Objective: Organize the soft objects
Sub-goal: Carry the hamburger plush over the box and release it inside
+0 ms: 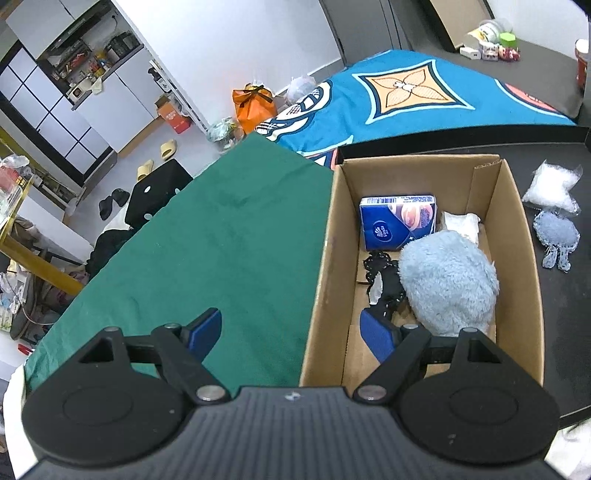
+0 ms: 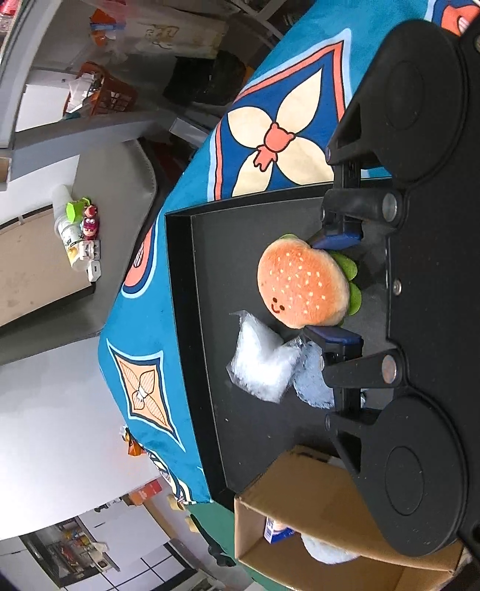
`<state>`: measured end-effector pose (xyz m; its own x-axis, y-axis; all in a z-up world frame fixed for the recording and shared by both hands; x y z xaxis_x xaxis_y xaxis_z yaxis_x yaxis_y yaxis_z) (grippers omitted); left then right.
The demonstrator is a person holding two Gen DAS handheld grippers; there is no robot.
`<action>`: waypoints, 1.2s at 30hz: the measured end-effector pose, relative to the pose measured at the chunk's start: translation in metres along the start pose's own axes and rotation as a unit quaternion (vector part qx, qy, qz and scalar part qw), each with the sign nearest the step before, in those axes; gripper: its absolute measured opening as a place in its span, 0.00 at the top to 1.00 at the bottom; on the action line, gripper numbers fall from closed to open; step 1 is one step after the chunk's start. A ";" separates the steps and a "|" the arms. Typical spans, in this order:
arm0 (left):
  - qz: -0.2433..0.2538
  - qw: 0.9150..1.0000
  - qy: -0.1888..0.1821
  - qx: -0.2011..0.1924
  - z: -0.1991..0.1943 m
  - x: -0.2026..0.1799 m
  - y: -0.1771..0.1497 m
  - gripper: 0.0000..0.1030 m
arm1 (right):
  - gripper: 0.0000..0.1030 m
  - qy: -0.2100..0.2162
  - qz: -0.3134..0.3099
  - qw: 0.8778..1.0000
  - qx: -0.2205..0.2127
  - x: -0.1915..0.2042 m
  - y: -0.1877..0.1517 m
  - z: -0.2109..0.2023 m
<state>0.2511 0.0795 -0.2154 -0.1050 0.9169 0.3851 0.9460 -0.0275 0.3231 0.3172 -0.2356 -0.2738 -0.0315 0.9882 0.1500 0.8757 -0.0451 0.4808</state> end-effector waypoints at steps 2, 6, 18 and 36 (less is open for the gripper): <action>-0.004 1.000 -0.003 -0.003 -0.001 0.004 0.000 0.22 | 0.60 -0.002 0.002 1.000 -0.003 0.000 0.001 -0.005; -0.004 1.000 -0.010 -0.007 -0.001 0.008 -0.002 0.22 | 0.60 -0.003 0.001 1.000 -0.007 0.003 0.000 -0.013; -0.018 0.999 -0.036 -0.015 0.004 0.021 -0.010 0.24 | 0.60 0.004 -0.016 1.000 -0.015 0.026 -0.006 -0.039; -0.007 0.997 -0.080 -0.009 0.020 0.012 -0.022 0.66 | 0.60 0.030 -0.081 0.996 -0.018 0.105 -0.002 -0.071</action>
Point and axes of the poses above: each gripper's, at about its wrist camera, not at the fingertips, and z roughly the way its jaws point, x to its left, y to its top, the point moved 10 cm from there along z, roughly the way its jaws point, and after that the axes turned 11 degrees about x, right-handed, at the moved point
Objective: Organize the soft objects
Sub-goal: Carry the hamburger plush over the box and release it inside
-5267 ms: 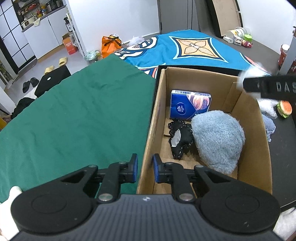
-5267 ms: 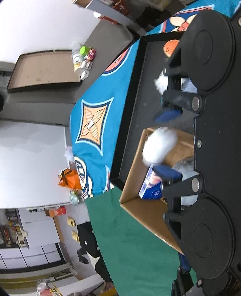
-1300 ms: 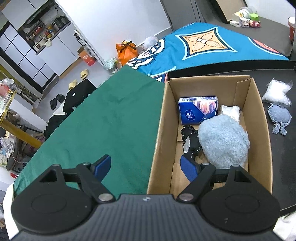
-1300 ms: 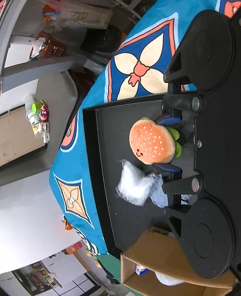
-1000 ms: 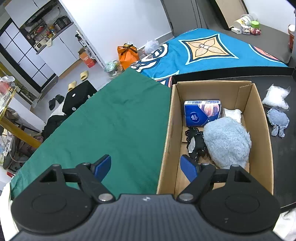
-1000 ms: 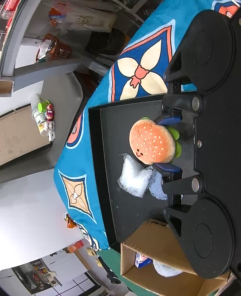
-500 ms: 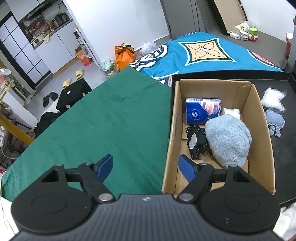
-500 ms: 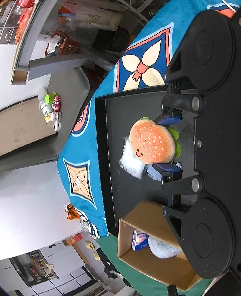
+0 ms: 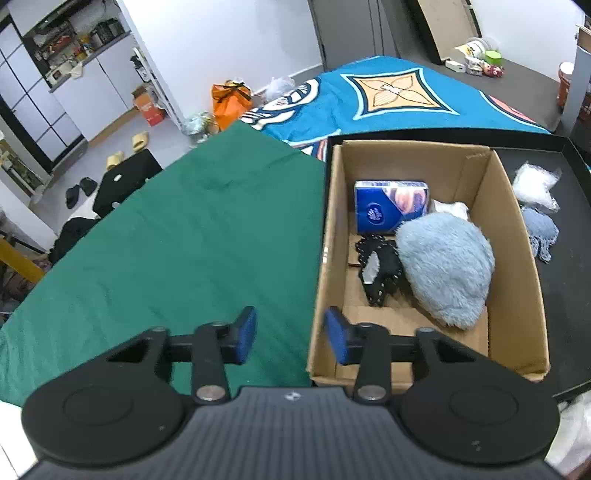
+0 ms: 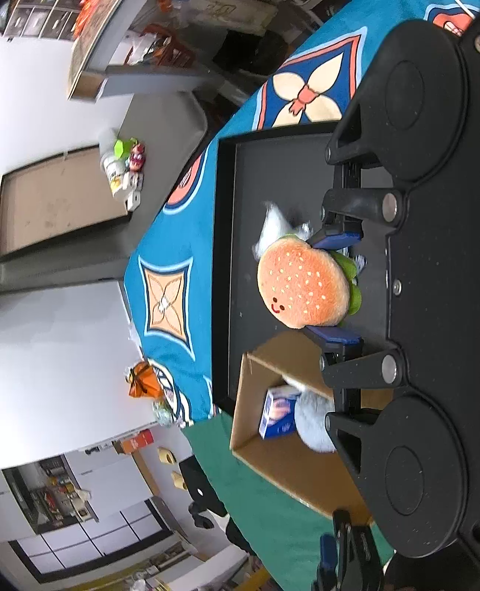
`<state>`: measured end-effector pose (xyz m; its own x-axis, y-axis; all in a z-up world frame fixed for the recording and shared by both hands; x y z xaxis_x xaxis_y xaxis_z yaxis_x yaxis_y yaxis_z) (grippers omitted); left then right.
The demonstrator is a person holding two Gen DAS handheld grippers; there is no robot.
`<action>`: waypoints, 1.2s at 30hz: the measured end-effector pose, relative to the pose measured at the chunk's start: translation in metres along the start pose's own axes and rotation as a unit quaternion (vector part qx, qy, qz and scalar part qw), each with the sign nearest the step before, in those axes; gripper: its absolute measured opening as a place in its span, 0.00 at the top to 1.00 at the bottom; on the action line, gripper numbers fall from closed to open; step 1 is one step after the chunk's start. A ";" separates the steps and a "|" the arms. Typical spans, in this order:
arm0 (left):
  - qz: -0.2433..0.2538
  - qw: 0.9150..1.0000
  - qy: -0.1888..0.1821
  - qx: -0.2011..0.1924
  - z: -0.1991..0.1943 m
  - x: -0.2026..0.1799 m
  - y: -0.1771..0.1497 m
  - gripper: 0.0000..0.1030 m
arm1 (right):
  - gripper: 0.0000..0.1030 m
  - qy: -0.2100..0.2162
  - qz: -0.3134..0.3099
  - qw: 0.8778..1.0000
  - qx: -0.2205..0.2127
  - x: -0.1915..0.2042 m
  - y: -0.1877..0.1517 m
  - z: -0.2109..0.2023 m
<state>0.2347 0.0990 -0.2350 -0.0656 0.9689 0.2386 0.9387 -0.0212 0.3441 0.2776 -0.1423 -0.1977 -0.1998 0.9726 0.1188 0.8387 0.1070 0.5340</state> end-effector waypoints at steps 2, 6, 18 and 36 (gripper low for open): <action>0.003 1.000 -0.010 0.000 0.001 -0.001 -0.001 0.73 | 0.60 0.001 -0.009 1.000 0.001 0.010 0.002 -0.002; 0.013 1.000 -0.027 -0.002 0.002 -0.007 -0.003 0.85 | 0.60 0.008 -0.025 1.000 -0.001 0.031 0.006 -0.005; 0.022 0.998 -0.062 -0.017 0.001 -0.010 -0.004 0.93 | 0.59 0.045 -0.086 0.995 0.008 0.093 0.009 0.001; 0.012 0.994 -0.105 -0.013 0.007 -0.006 -0.005 0.93 | 0.49 0.101 -0.118 0.987 0.029 0.145 0.003 0.015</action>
Point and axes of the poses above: each gripper's, at about its wrist camera, not at the fingertips, and z roughly the way its jaws point, x to its left, y to its top, the point moved 10 cm from there along z, roughly the way its jaws point, and after that the axes turned 11 degrees about x, right-handed, at the moved point
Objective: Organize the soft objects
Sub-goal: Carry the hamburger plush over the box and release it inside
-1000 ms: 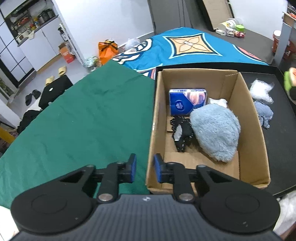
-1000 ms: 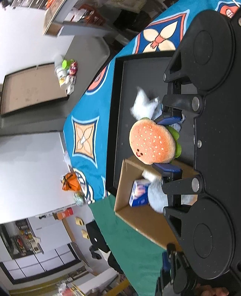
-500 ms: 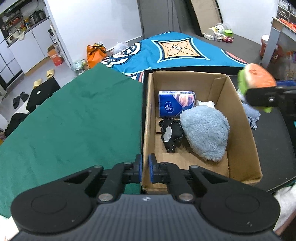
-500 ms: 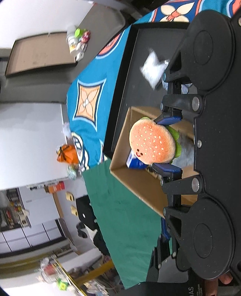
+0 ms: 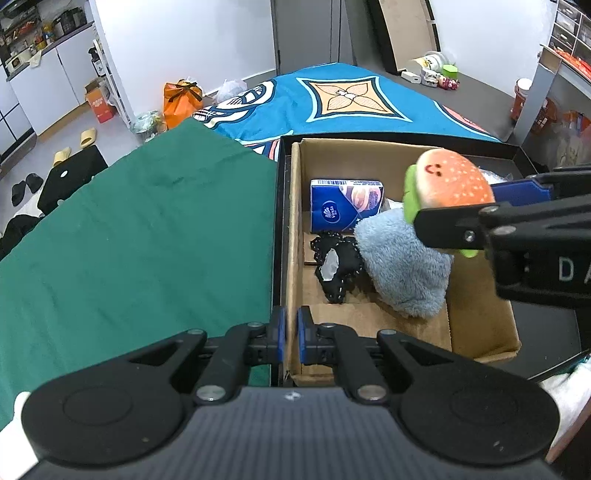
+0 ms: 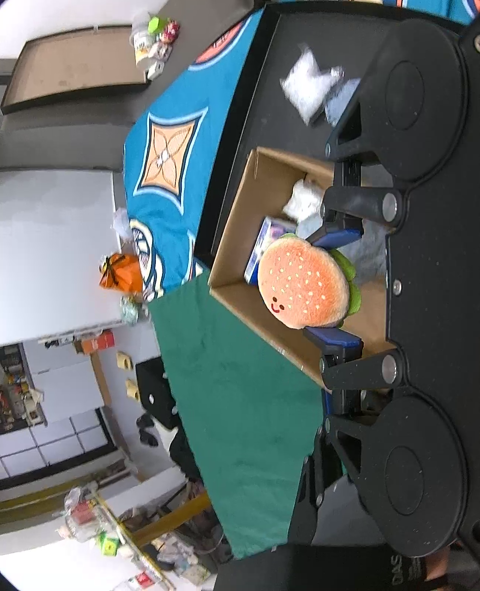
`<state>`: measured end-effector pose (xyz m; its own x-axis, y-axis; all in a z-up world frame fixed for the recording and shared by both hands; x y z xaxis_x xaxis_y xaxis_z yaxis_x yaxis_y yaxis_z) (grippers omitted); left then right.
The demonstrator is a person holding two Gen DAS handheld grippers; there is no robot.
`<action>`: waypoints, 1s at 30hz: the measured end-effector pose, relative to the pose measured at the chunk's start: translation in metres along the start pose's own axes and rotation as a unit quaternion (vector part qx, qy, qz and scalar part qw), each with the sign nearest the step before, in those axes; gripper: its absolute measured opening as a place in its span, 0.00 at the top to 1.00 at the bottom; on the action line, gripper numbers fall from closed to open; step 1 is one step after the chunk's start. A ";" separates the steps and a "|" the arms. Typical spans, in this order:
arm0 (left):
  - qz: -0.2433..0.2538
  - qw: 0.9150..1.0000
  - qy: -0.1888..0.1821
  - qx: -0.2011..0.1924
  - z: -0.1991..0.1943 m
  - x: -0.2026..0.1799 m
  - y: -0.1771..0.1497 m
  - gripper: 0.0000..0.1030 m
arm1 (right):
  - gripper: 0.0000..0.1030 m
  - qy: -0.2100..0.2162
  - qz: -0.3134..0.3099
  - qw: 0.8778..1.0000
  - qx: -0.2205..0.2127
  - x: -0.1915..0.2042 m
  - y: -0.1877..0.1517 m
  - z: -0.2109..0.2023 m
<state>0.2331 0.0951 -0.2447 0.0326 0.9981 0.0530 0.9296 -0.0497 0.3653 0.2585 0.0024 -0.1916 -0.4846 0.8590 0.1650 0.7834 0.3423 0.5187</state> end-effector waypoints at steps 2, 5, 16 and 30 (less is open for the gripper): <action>-0.005 1.000 -0.002 0.001 0.001 0.002 0.000 0.93 | 0.44 -0.001 -0.005 1.000 -0.002 0.001 -0.001 -0.001; -0.009 1.000 -0.001 0.003 0.002 0.004 0.001 0.93 | 0.42 -0.003 -0.002 1.000 0.003 -0.003 -0.004 -0.002; 0.004 1.000 0.028 0.007 0.000 0.000 -0.001 0.89 | 0.21 -0.040 0.027 0.999 -0.010 -0.038 -0.017 -0.015; 0.022 0.996 0.085 0.005 -0.008 0.000 0.001 0.46 | 0.09 -0.077 0.069 0.993 -0.057 -0.095 -0.030 -0.030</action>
Point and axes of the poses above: each gripper's, at about its wrist camera, not at the fingertips, and z roughly the way its jaws point, x to its left, y to its top, the point moved 10 cm from there along z, roughly the way its jaws point, and after that the axes turned 11 degrees about x, right-handed, at the moved point
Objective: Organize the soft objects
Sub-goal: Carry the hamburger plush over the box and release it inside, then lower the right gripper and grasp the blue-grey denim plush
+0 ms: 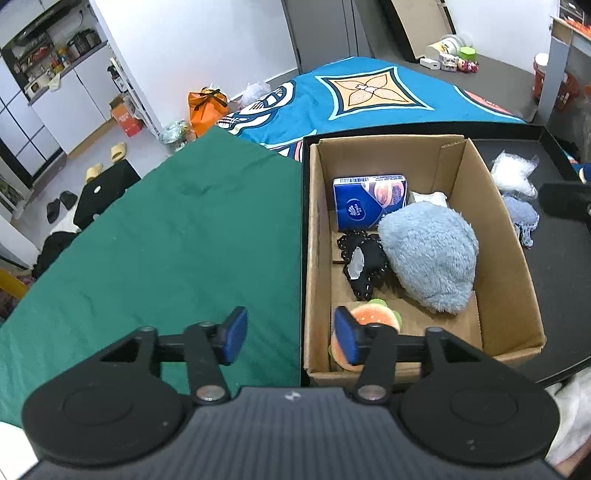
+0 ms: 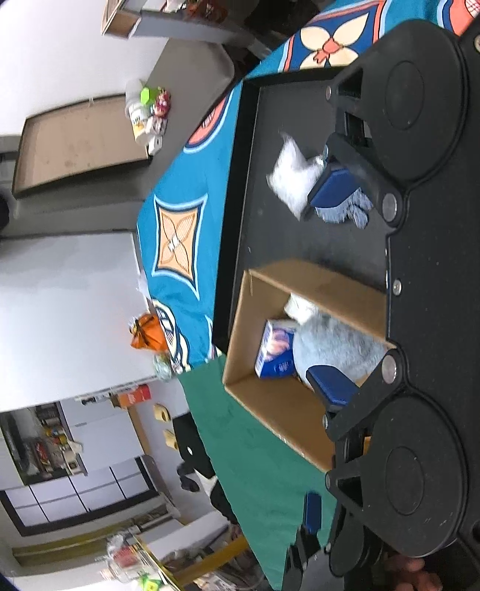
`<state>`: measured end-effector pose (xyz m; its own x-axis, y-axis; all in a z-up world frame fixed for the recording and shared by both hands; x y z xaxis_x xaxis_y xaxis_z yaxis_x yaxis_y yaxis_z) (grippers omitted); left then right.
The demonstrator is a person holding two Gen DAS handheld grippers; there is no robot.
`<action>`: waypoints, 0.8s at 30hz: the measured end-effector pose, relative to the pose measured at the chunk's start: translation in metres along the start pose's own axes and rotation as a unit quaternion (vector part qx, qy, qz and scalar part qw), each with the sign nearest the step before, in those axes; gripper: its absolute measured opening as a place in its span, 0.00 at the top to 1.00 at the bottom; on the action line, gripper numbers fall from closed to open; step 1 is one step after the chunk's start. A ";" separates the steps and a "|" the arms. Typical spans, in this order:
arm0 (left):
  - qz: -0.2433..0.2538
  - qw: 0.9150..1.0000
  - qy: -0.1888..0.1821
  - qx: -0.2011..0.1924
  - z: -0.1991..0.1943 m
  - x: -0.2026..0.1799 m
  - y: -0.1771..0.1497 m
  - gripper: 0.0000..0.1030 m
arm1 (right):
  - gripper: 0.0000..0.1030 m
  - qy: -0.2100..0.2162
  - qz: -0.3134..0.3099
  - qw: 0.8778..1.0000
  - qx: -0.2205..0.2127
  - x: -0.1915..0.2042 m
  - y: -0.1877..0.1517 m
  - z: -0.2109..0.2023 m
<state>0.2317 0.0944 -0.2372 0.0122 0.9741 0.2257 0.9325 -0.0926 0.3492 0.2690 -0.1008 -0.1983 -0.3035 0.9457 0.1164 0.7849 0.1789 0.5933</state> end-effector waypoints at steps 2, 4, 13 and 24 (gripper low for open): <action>0.010 1.000 0.002 0.006 0.000 -0.003 0.001 0.37 | 0.08 0.002 0.009 1.000 -0.003 -0.008 -0.001 0.000; 0.018 1.000 0.004 0.009 0.000 -0.006 0.002 0.32 | 0.07 0.006 0.019 1.000 -0.005 -0.015 -0.002 0.001; 0.012 0.999 0.032 0.001 -0.009 -0.009 0.008 0.21 | 0.05 0.000 0.033 0.999 0.000 -0.043 -0.010 0.012; 0.012 0.999 0.045 0.015 -0.009 -0.021 0.013 0.18 | 0.04 -0.003 0.053 0.999 0.009 -0.070 -0.026 0.036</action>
<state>0.2405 0.0711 -0.2287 0.0025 0.9491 0.3149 0.9428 -0.1071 0.3155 0.2892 -0.1621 -0.2509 -0.2149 0.9613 0.1724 0.8218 0.0826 0.5638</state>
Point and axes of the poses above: each gripper's, at about its wrist camera, not at the fingertips, and z roughly the way its jaws point, x to its left, y to its top, the point moved 10 cm from there along z, roughly the way its jaws point, and after that the axes turned 11 degrees about x, right-handed, at the moved point
